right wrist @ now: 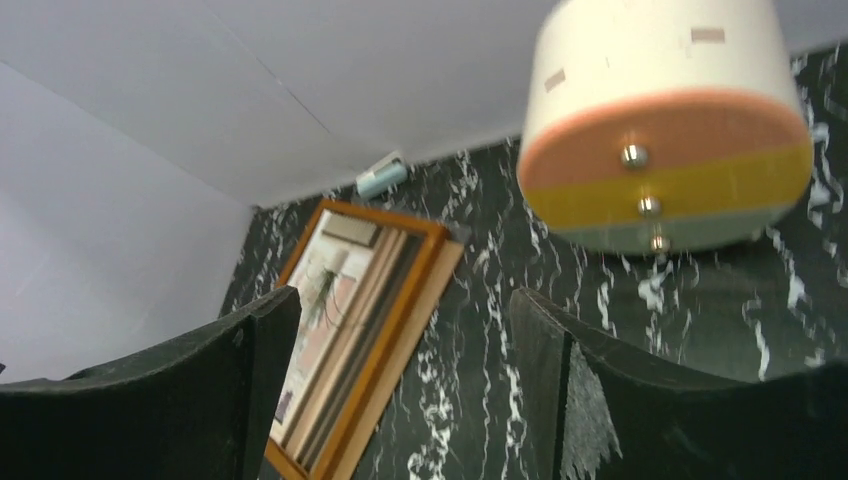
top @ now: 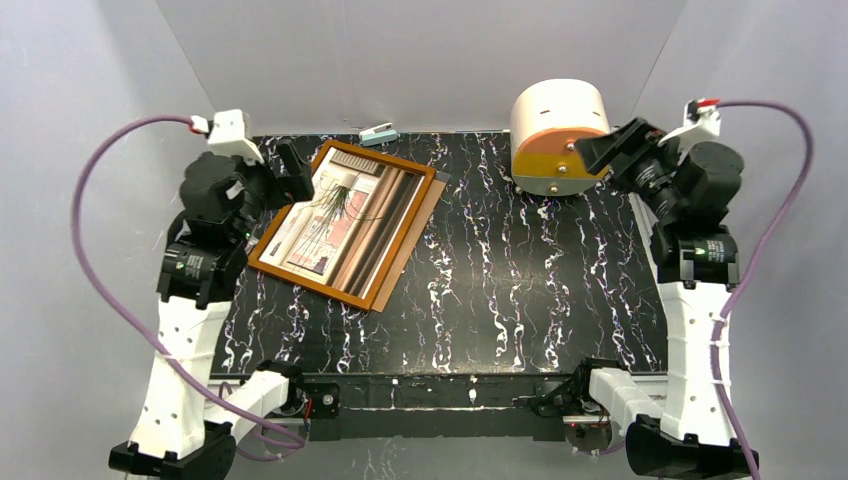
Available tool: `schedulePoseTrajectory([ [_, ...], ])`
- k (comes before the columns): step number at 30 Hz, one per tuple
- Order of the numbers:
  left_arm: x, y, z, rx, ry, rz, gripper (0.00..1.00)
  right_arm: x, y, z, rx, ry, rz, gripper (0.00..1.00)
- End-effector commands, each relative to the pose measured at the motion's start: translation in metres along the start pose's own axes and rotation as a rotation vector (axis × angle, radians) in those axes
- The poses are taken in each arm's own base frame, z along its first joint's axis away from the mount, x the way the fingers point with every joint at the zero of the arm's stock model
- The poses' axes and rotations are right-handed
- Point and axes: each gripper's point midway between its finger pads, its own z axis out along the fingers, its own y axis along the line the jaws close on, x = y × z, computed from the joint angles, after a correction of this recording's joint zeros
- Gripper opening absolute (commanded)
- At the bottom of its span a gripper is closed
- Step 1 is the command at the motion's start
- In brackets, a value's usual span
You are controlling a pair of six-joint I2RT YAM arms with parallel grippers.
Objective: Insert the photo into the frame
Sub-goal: Turn over the photo frame at the center of the board.
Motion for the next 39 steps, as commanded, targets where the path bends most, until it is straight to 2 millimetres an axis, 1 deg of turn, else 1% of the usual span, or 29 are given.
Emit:
schedulePoseTrajectory([
  [1, 0.039, -0.009, 0.012, 0.073, 0.056, -0.027, 0.98, 0.015, -0.01, 0.0, -0.008, -0.046, 0.061, 0.85],
  [3, 0.062, -0.016, 0.022, 0.113, 0.107, -0.04, 0.98, 0.035, -0.021, 0.004, 0.001, -0.007, 0.071, 0.84],
  [4, 0.073, -0.023, 0.027, 0.154, 0.137, -0.052, 0.99, 0.045, -0.028, 0.007, 0.024, 0.023, 0.083, 0.84],
  [7, 0.099, -0.037, 0.04, 0.224, 0.22, -0.1, 0.98, 0.077, -0.049, 0.013, 0.092, 0.141, 0.127, 0.84],
  [11, 0.129, -0.043, 0.061, 0.251, 0.271, -0.142, 0.98, 0.126, -0.073, 0.018, 0.156, 0.29, 0.215, 0.84],
  [14, 0.156, -0.05, 0.081, 0.27, 0.331, -0.179, 0.98, 0.165, -0.08, 0.018, 0.156, 0.407, 0.313, 0.79],
  [16, 0.18, -0.057, 0.092, 0.265, 0.411, -0.201, 0.98, 0.191, -0.084, 0.016, 0.146, 0.473, 0.379, 0.74],
  [17, 0.197, -0.062, 0.097, 0.264, 0.464, -0.196, 0.95, 0.202, -0.085, 0.015, 0.142, 0.501, 0.409, 0.72],
  [21, 0.242, -0.084, 0.102, 0.25, 0.574, -0.106, 0.84, 0.235, -0.091, 0.011, 0.13, 0.584, 0.479, 0.64],
  [23, 0.262, -0.093, 0.107, 0.256, 0.619, -0.052, 0.77, 0.245, -0.095, 0.01, 0.141, 0.608, 0.491, 0.62],
  [24, 0.272, -0.096, 0.11, 0.254, 0.642, -0.026, 0.72, 0.25, -0.098, 0.009, 0.148, 0.619, 0.493, 0.62],
  [26, 0.287, -0.097, 0.12, 0.233, 0.676, 0.033, 0.67, 0.257, -0.102, 0.007, 0.161, 0.637, 0.495, 0.61],
  [28, 0.291, -0.097, 0.136, 0.233, 0.681, 0.122, 0.67, 0.261, -0.104, 0.006, 0.17, 0.647, 0.501, 0.61],
  [30, 0.294, -0.091, 0.152, 0.201, 0.71, 0.213, 0.64, 0.265, -0.105, 0.005, 0.171, 0.654, 0.502, 0.61],
  [31, 0.303, -0.094, 0.16, 0.213, 0.75, 0.234, 0.62, 0.267, -0.106, 0.004, 0.173, 0.656, 0.504, 0.61],
  [33, 0.312, -0.105, 0.166, 0.263, 0.796, 0.246, 0.59, 0.272, -0.109, 0.003, 0.181, 0.662, 0.506, 0.61],
  [37, 0.337, -0.102, 0.176, 0.22, 0.843, 0.242, 0.59, 0.279, -0.111, 0.0, 0.187, 0.676, 0.509, 0.6],
  [39, 0.347, -0.103, 0.179, 0.217, 0.864, 0.229, 0.59, 0.281, -0.114, -0.001, 0.195, 0.678, 0.506, 0.6],
])
